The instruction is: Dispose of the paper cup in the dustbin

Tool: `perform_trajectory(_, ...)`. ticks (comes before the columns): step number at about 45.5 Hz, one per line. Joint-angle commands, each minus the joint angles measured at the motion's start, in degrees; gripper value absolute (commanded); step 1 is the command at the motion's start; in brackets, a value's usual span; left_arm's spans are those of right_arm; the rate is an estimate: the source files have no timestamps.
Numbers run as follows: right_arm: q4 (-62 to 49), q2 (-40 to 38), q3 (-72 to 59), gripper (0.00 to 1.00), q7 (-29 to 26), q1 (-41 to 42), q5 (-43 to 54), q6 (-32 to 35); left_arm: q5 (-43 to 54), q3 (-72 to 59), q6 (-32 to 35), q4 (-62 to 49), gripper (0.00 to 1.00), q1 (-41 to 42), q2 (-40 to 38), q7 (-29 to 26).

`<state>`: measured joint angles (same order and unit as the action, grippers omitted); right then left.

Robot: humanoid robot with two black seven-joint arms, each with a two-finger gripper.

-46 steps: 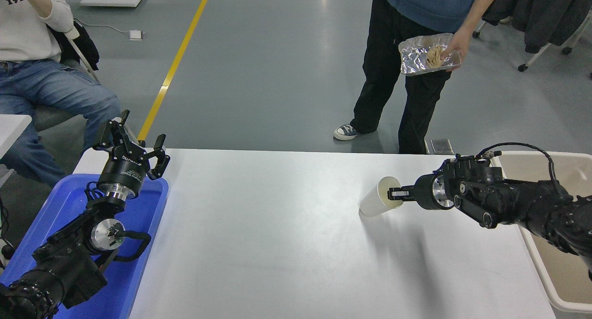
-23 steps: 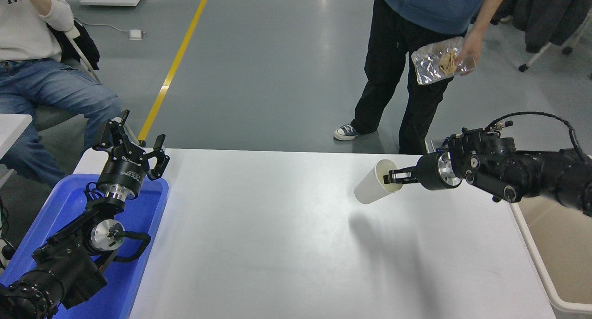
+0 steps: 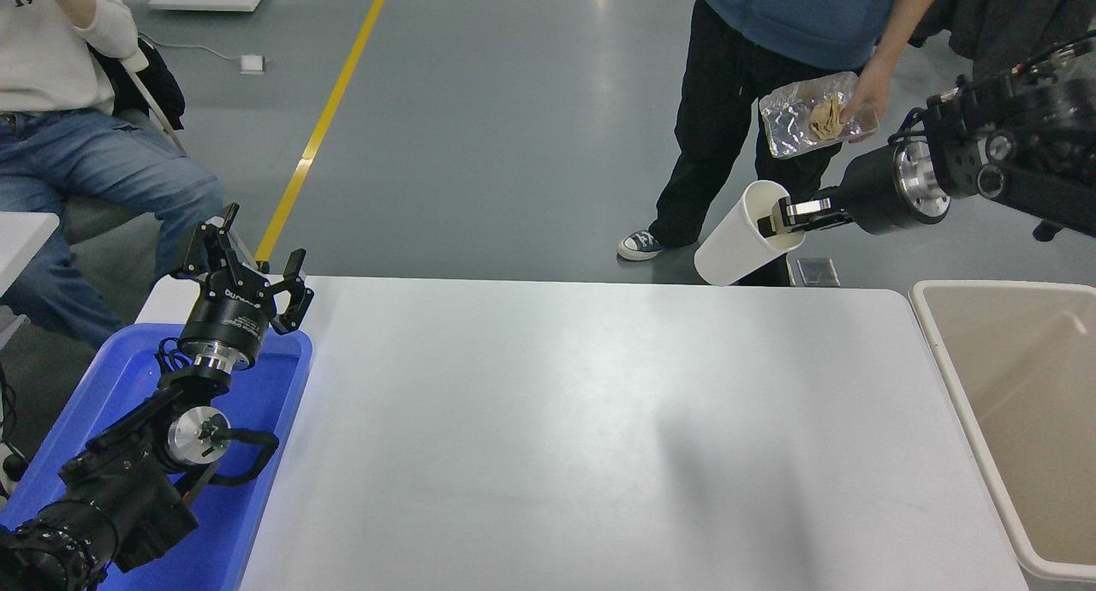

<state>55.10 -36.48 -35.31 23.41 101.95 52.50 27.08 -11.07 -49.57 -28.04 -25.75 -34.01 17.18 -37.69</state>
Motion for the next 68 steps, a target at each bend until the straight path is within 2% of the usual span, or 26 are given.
perform_trajectory(1, -0.8, -6.9, 0.9, 0.0, -0.1, -1.7, -1.3, 0.3, -0.1, 0.0, 0.0, 0.0, 1.0, 0.0, 0.0, 0.0)
perform_trajectory(7, -4.5, -12.2, 3.8, 0.0, 0.1, -8.9, -5.6, -1.1, 0.0, 0.0, 0.0, 0.0, 1.0, 0.0, 0.1, 0.0)
perform_trajectory(16, -15.5, -17.1, 13.5, 0.0, 0.1, -24.5, -16.5, -1.4, 0.0, 0.0, 0.0, 0.0, 1.0, 0.0, 0.1, 0.0)
perform_trajectory(30, -32.2, -15.9, 26.3, 0.0, 0.1, -46.1, -35.1, -0.9, 0.0, 0.0, 0.0, 0.0, 1.0, 0.0, 0.1, 0.0)
perform_trajectory(38, -39.8, -13.2, 30.5, 0.0, -1.3, -55.0, -47.6, -0.6, 0.0, 0.0, 0.0, 0.0, 1.0, 0.0, 0.1, 0.0)
perform_trajectory(41, -41.1, -12.0, 31.3, 0.0, -3.4, -57.6, -53.1, -0.8, 0.0, 0.0, 0.0, 0.0, 1.0, 0.0, 0.0, 0.0)
perform_trajectory(46, -43.0, -10.0, 34.3, 0.0, -10.0, -62.2, -65.8, -1.7, 0.0, 0.0, 0.0, 0.0, 1.0, 0.0, 0.0, 0.0)
perform_trajectory(51, -45.9, -6.2, 38.0, 0.0, -16.5, -66.6, -73.7, -4.4, 0.0, 0.0, 0.0, 0.0, 1.0, 0.0, 0.0, 0.0)
perform_trajectory(61, -51.3, 2.6, 53.4, 0.0, -30.5, -70.0, -78.1, -18.4, 0.0, 0.1, 0.0, 0.0, 1.0, 0.0, 0.0, 0.0)
perform_trajectory(68, -53.0, 6.4, 60.4, 0.0, -33.2, -69.3, -77.7, -31.4, 0.0, 0.0, 0.0, 0.0, 1.0, 0.0, 0.0, 0.0)
